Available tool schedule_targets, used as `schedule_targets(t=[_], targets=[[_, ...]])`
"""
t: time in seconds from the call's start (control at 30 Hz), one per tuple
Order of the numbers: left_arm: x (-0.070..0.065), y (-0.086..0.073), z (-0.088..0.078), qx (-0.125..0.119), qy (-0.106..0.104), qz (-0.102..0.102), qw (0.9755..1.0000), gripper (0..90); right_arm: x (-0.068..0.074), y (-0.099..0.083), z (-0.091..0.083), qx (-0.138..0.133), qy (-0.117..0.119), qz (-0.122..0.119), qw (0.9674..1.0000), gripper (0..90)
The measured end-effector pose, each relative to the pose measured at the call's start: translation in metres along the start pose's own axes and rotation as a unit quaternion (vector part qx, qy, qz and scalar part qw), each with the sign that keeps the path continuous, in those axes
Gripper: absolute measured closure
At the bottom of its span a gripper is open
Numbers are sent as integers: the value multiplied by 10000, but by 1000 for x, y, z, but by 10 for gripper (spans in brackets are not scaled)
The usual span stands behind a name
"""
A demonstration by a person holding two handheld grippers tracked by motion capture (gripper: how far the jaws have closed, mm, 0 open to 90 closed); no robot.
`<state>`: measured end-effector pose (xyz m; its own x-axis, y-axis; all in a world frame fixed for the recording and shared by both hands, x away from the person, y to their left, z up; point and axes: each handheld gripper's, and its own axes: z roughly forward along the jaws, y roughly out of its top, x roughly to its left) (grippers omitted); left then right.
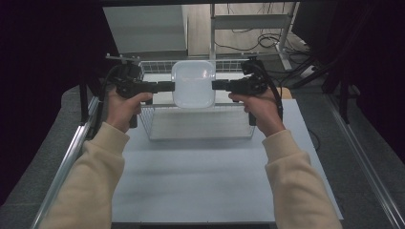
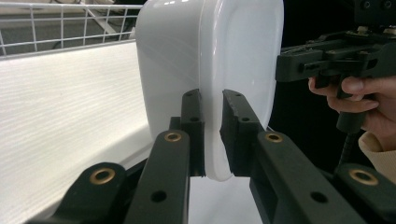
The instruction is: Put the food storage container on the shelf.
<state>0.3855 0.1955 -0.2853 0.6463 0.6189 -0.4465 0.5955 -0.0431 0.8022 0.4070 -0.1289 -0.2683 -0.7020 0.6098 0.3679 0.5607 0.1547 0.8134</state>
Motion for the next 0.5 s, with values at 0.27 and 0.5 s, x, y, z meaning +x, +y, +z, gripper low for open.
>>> schedule_targets(t=[0.27,0.5], targets=[[26,10,22,163,-80,-354,9992,802,-24,11,16,202,-54,339,9992,795],[39,15,37,248,-92,-554,9981,799,-38,16,25,310,-142,589,9977,790]])
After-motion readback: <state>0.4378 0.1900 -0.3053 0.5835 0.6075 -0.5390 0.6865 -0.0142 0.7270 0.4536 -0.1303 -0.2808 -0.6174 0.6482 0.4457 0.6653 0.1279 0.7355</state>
